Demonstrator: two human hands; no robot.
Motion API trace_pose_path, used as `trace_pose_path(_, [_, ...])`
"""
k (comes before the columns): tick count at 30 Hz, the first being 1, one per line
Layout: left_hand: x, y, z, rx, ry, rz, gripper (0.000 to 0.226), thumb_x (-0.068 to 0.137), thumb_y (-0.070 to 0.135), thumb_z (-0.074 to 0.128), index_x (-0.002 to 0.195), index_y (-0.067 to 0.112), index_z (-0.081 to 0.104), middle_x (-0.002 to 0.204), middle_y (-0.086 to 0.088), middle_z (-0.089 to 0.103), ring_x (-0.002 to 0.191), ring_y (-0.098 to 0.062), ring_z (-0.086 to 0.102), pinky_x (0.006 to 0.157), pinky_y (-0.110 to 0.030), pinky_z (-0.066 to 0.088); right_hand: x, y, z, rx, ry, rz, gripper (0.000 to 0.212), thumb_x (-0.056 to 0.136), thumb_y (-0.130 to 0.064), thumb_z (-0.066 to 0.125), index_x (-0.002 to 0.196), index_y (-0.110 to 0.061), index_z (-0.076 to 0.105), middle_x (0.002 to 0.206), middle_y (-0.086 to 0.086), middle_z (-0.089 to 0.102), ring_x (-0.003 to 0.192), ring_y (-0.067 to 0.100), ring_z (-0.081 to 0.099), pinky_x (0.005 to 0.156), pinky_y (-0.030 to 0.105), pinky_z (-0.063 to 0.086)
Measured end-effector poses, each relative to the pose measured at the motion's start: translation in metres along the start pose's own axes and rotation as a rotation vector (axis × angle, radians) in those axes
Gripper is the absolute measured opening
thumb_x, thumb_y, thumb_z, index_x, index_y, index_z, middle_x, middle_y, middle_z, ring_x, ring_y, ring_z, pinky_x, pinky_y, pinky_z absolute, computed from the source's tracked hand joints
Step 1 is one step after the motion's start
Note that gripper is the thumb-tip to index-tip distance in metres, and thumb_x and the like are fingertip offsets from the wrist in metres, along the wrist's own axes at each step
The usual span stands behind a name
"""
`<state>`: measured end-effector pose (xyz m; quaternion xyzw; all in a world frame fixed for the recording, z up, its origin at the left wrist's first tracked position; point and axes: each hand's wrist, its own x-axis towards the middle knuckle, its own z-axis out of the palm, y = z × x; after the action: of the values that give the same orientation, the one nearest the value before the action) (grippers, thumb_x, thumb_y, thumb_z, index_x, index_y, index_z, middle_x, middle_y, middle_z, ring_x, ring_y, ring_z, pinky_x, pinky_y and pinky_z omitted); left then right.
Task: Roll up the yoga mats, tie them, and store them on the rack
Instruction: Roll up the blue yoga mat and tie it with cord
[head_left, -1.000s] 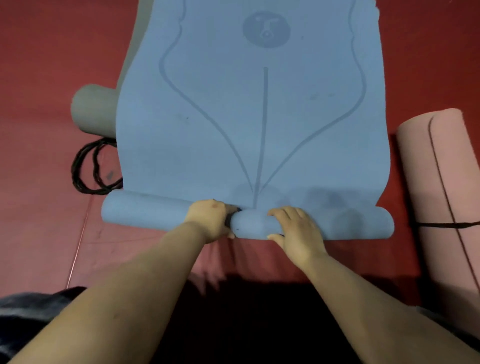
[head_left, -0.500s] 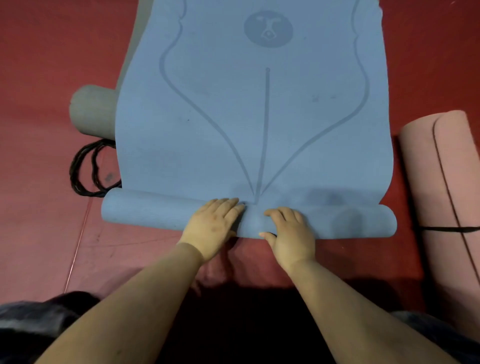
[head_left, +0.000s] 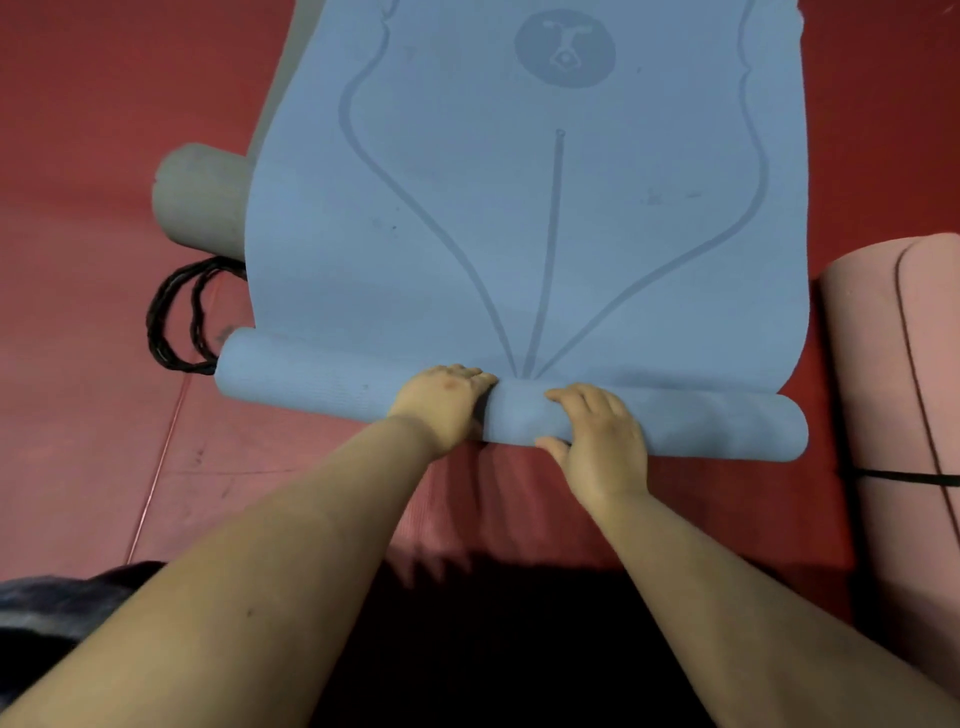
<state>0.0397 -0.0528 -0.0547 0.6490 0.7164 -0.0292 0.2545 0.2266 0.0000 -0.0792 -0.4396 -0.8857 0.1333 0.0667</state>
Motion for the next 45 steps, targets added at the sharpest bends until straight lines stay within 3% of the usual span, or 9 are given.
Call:
trace_pose_path(3, [-0.008, -0.004, 0.009, 0.070, 0.149, 0.012, 0.052, 0.087, 0.017, 0.057, 0.137, 0.009, 0.046, 0.140, -0.010, 0.049, 0.127, -0.025, 0.048, 0.110, -0.035, 0.029, 0.020, -0.001, -0.007, 0.057, -0.067, 0.035, 0.051, 0.062, -0.023, 0.085, 0.109, -0.014, 0.065, 0.105, 0.004, 0.064, 0.100, 0.029, 0.058, 0.091, 0.036, 0.044])
trace_pose_path(7, [-0.028, -0.004, 0.036, 0.118, 0.255, -0.008, 0.059, 0.057, 0.006, 0.082, 0.113, -0.003, 0.065, 0.114, -0.019, 0.066, 0.101, -0.035, 0.065, 0.085, -0.051, 0.050, 0.034, 0.001, -0.016, 0.048, -0.231, 0.084, 0.049, 0.078, -0.033, 0.074, 0.122, -0.023, 0.055, 0.121, -0.003, 0.055, 0.114, 0.020, 0.046, 0.093, 0.026, 0.033])
trace_pose_path(10, [-0.020, -0.001, 0.028, 0.127, 0.340, 0.006, 0.039, 0.068, 0.003, 0.060, 0.105, -0.002, 0.068, 0.104, -0.018, 0.069, 0.093, -0.034, 0.068, 0.079, -0.046, 0.054, 0.026, -0.006, -0.011, 0.032, -0.121, 0.070, 0.049, 0.071, -0.026, 0.079, 0.116, -0.016, 0.061, 0.111, 0.005, 0.060, 0.106, 0.028, 0.053, 0.093, 0.035, 0.039])
trace_pose_path(14, [-0.011, 0.003, 0.015, 0.119, 0.222, -0.038, 0.046, 0.093, 0.006, 0.036, 0.138, 0.006, 0.041, 0.139, -0.009, 0.048, 0.127, -0.025, 0.045, 0.106, -0.031, 0.030, -0.003, 0.001, 0.008, -0.082, 0.076, -0.009, 0.059, 0.057, -0.031, 0.086, 0.108, -0.011, 0.066, 0.107, 0.012, 0.063, 0.100, 0.034, 0.059, 0.098, 0.042, 0.036])
trace_pose_path(20, [0.009, -0.010, -0.005, 0.102, 0.081, -0.066, 0.060, 0.088, 0.031, 0.059, 0.142, 0.021, 0.034, 0.141, 0.002, 0.044, 0.127, -0.018, 0.044, 0.097, -0.027, 0.036, 0.019, 0.000, 0.005, -0.128, 0.011, 0.000, 0.071, 0.040, -0.028, 0.092, 0.104, -0.014, 0.066, 0.095, 0.007, 0.063, 0.087, 0.031, 0.061, 0.085, 0.044, 0.049])
trace_pose_path(26, [0.002, -0.014, 0.003, 0.294, 0.043, 0.022, 0.078, 0.090, 0.043, 0.055, 0.150, 0.013, 0.015, 0.155, -0.006, 0.022, 0.140, -0.020, 0.026, 0.112, -0.027, 0.017, 0.028, 0.006, 0.001, -0.056, -0.023, 0.012, 0.062, 0.046, -0.026, 0.090, 0.103, -0.014, 0.067, 0.092, 0.007, 0.064, 0.085, 0.033, 0.059, 0.081, 0.044, 0.046])
trace_pose_path(34, [0.001, -0.003, -0.009, 0.278, 0.012, -0.034, 0.043, 0.088, 0.029, 0.056, 0.128, 0.019, 0.046, 0.126, 0.000, 0.057, 0.116, -0.021, 0.054, 0.086, -0.031, 0.044, 0.029, 0.001, -0.028, -0.051, -0.298, -0.024, 0.055, 0.072, -0.039, 0.077, 0.120, -0.025, 0.052, 0.117, -0.002, 0.056, 0.112, 0.021, 0.047, 0.096, 0.032, 0.036])
trace_pose_path(40, [-0.046, 0.017, -0.010, 0.246, -0.230, -0.021, 0.061, 0.080, 0.046, 0.067, 0.134, 0.029, 0.045, 0.123, -0.004, 0.061, 0.114, -0.024, 0.056, 0.088, -0.032, 0.045, -0.010, -0.011, -0.034, 0.013, -0.554, -0.036, 0.056, 0.071, -0.037, 0.079, 0.117, -0.024, 0.050, 0.121, -0.003, 0.055, 0.114, 0.020, 0.048, 0.095, 0.029, 0.036])
trace_pose_path(45, [-0.071, 0.015, 0.015, 0.156, -0.242, -0.054, 0.065, 0.079, 0.048, 0.067, 0.137, 0.031, 0.042, 0.126, -0.002, 0.059, 0.117, -0.023, 0.054, 0.091, -0.031, 0.044, -0.042, -0.017, -0.027, -0.042, -0.504, -0.058, 0.059, 0.071, -0.039, 0.077, 0.122, -0.025, 0.050, 0.121, -0.001, 0.054, 0.114, 0.021, 0.047, 0.099, 0.031, 0.035])
